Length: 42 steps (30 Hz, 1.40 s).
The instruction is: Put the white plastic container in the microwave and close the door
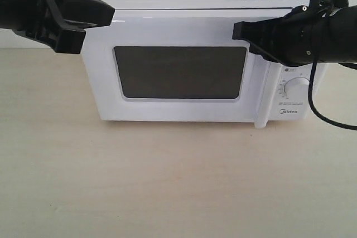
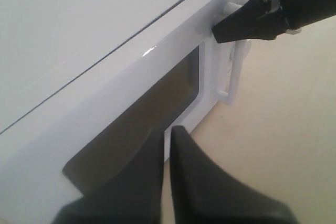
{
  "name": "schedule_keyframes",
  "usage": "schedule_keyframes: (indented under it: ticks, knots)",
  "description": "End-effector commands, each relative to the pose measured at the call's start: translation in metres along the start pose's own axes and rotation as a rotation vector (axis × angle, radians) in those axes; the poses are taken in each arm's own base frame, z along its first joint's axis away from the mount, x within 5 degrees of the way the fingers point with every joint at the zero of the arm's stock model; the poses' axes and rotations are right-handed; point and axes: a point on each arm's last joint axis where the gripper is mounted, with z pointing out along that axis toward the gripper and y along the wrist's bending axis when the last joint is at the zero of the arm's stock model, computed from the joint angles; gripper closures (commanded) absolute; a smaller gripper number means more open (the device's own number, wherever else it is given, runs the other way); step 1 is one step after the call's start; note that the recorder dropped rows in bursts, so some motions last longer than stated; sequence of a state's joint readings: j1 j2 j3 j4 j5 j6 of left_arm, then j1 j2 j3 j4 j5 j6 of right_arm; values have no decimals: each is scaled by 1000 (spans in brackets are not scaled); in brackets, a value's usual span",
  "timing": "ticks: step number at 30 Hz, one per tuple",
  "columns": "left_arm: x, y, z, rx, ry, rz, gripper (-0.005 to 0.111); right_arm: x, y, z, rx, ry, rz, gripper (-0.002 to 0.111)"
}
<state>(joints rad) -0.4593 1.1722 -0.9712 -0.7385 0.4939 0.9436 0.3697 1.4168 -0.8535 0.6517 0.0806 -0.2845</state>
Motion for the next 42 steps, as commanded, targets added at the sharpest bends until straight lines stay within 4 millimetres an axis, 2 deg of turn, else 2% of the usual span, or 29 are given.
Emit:
schedule_keyframes:
  ticks: [1, 8, 14, 22, 26, 29, 32, 37, 42]
  knots:
    - [-3, -2, -2, 1, -19, -15, 102, -11, -7, 3, 46, -110, 3, 108]
    - [-4, 0, -2, -15, -30, -15, 102, -10, -5, 1, 36, -95, 7, 108]
    - [-4, -1, -2, -13, -28, -15, 102, -12, 1, -14, -6, -62, -45, 108]
    - [-3, -2, -3, -1, -21, -15, 102, -23, 16, -62, -94, -99, -82, 108]
    - [0, -9, -7, 68, 20, -9, 102, -25, 24, -108, -153, -131, -159, 108]
    - [-7, -13, -24, 55, -31, 10, 102, -16, 24, -145, -183, -189, -185, 108]
    - [-11, -16, -36, 46, -66, 24, 102, -6, 24, -171, -209, -213, -212, 108]
    - [-12, -17, -40, 43, -76, 27, 102, 0, 26, -187, -236, -200, -236, 108]
    - [-12, -17, -40, 43, -76, 27, 102, 0, 26, -187, -236, -200, -236, 108]
